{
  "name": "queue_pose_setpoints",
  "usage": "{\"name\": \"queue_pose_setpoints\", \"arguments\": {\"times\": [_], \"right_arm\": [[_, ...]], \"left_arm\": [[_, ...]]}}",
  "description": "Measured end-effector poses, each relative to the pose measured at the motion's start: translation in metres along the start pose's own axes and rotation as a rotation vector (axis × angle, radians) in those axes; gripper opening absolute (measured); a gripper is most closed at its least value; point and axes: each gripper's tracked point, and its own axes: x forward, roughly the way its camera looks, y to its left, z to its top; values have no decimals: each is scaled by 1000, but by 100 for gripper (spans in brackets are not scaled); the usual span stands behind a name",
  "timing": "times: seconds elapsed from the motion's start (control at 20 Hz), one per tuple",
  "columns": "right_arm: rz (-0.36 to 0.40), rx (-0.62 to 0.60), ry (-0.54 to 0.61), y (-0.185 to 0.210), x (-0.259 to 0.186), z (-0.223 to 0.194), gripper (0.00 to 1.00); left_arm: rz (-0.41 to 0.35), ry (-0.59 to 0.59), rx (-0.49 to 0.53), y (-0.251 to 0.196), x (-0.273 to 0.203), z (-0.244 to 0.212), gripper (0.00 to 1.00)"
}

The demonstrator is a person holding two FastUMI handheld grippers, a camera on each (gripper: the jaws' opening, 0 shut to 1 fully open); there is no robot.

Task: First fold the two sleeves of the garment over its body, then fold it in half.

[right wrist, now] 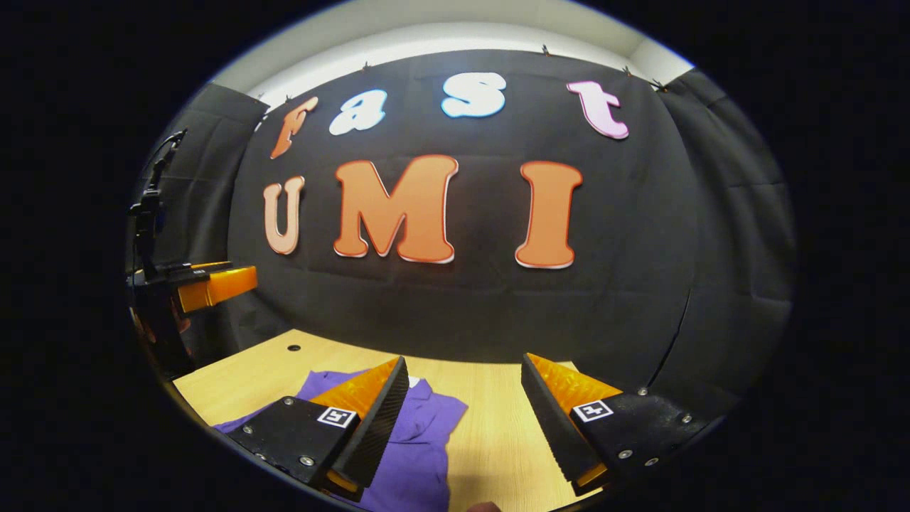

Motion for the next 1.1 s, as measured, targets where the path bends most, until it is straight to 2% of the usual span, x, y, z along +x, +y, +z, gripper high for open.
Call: {"name": "queue_pose_setpoints", "arguments": {"times": [0.2,0.35,0.65,0.8,1.1], "right_arm": [[26,7,-10,16,-6,-1,94],[55,17,96,27,-13,-36,95],[91,20,468,36,-52,-145,95],[95,38,603,39,-70,-188,95],[92,118,842,47,-110,-259,96]], "left_arm": [[193,-78,63,51,-49,35,99],[202,-23,69,58,-62,17,99],[187,360,84,75,-106,-119,99],[179,523,86,90,-126,-171,100],[121,868,2,96,-171,-277,99]]}}
